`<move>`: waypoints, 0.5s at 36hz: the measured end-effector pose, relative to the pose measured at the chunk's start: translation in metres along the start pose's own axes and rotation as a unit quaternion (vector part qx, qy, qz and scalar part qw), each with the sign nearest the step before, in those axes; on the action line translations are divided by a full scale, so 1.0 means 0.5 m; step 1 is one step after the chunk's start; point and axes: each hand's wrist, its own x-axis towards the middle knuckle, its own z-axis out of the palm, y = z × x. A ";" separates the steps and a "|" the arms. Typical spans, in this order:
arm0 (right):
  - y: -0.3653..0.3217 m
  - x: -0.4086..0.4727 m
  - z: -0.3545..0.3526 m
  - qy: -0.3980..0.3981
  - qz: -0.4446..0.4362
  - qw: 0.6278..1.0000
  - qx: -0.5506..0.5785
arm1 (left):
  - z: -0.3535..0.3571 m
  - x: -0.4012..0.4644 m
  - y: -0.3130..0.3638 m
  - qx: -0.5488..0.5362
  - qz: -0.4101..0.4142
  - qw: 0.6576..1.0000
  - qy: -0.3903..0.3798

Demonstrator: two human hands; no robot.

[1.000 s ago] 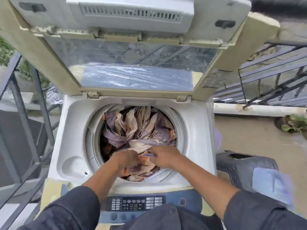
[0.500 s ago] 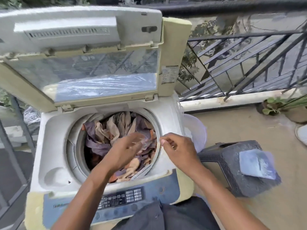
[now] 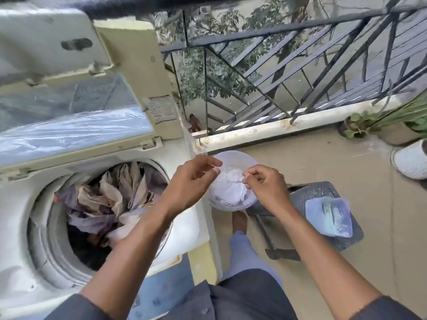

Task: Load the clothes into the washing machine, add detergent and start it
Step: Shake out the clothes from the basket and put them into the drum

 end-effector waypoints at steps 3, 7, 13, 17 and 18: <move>0.048 0.081 -0.017 -0.026 0.027 0.999 -0.031 | 0.060 0.069 0.002 -0.002 -0.033 0.999 -0.010; 0.128 0.189 -0.017 -0.072 0.068 0.993 -0.070 | 0.150 0.165 -0.027 0.027 -0.101 0.994 -0.039; 0.274 0.320 0.043 -0.128 0.125 0.975 -0.135 | 0.285 0.294 -0.137 0.069 -0.248 0.963 -0.077; 0.412 0.397 0.118 -0.174 0.173 0.956 -0.162 | 0.371 0.371 -0.271 0.068 -0.317 0.944 -0.066; 0.449 0.416 0.138 -0.183 0.183 0.952 -0.163 | 0.389 0.387 -0.299 0.074 -0.330 0.939 -0.068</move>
